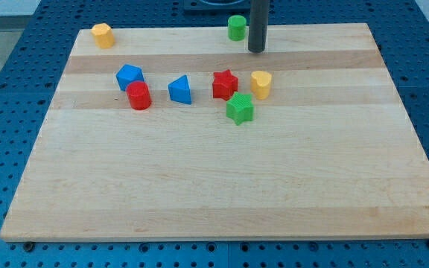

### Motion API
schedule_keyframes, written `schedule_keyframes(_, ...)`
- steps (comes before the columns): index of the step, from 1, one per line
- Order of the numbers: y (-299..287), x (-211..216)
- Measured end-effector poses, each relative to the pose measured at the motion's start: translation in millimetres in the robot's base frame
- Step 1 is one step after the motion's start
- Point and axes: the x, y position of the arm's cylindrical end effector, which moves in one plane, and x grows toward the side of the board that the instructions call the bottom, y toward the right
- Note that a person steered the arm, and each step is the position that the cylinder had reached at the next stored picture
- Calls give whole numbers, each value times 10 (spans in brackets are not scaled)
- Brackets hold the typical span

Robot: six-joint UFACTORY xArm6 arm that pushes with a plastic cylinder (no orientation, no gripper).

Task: Push the red star diagonally to the yellow heart

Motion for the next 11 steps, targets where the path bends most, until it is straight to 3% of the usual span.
schedule_keyframes(1,-65,119)
schedule_keyframes(3,-1067,315)
schedule_keyframes(6,-1088,1185)
schedule_keyframes(7,-739,1276)
schedule_keyframes(9,-372,837)
schedule_keyframes(11,499,159)
